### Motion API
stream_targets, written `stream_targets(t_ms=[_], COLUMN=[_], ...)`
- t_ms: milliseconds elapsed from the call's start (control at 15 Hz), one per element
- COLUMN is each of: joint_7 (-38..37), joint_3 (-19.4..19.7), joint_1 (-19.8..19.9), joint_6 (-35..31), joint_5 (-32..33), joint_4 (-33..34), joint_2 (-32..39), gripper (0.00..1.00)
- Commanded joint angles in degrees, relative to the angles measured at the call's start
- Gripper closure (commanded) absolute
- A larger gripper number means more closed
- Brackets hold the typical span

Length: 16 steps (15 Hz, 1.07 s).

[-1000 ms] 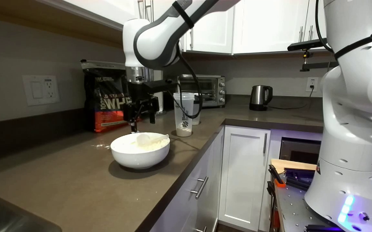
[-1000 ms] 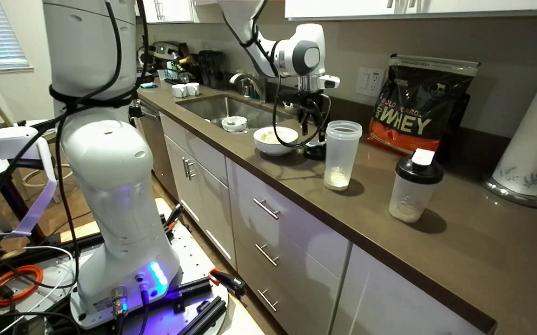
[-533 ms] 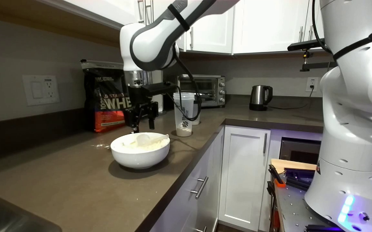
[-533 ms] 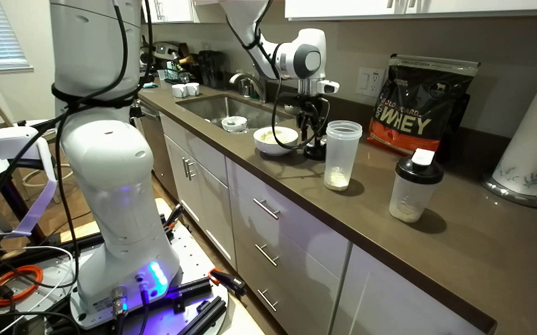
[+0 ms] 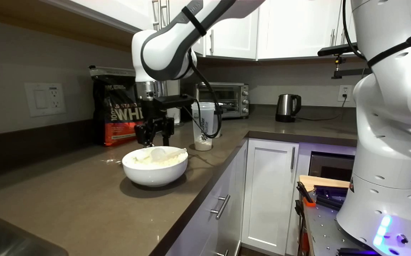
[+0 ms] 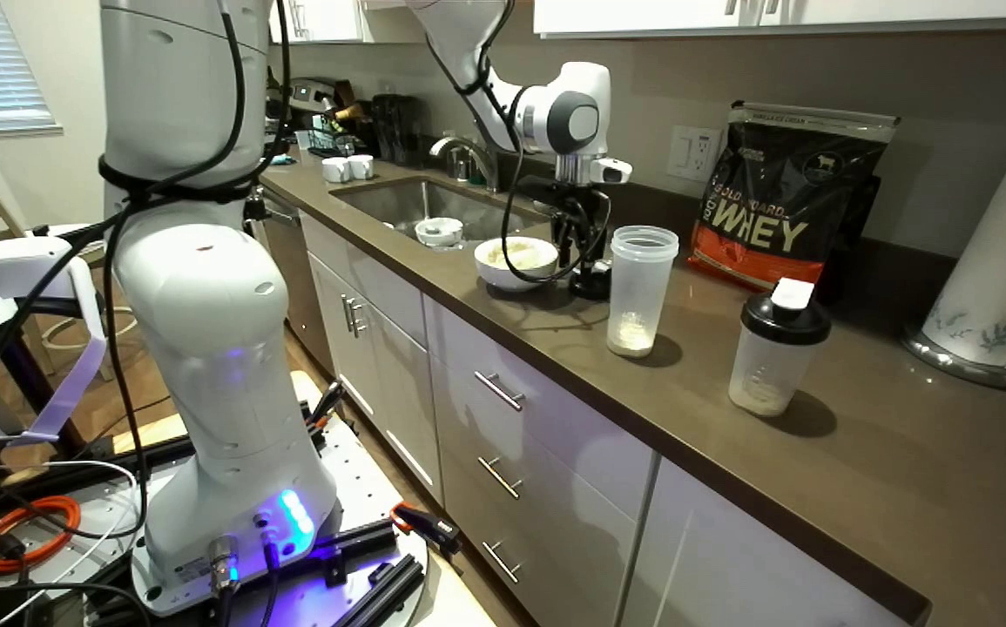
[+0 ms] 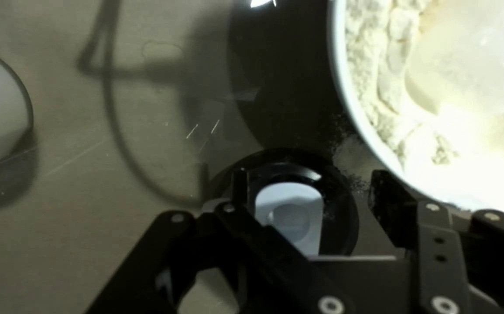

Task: Put the black lid on top of the bottle on the left

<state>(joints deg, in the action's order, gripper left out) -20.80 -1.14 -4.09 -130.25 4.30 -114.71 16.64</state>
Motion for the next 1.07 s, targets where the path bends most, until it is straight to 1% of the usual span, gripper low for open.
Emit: stream_targets(t_ms=[0, 267, 333, 800, 1000], joint_7=[0.9, 0.9, 0.9, 0.9, 0.7], joint_3=[0.2, 0.3, 0.3, 0.2, -0.1], joint_1=[-0.3, -0.4, -0.5, -1.8, -2.6], joint_6=[1.4, 1.8, 1.9, 4.7, 5.4], joint_5=[-2.1, -1.7, -1.5, 0.6, 2.0], joint_4=[1.5, 1.5, 1.4, 2.5, 1.3], joint_2=[1.0, 0.4, 0.0, -2.9, -5.9], gripper=[0.58, 0.86, 0.88, 0.88, 0.88])
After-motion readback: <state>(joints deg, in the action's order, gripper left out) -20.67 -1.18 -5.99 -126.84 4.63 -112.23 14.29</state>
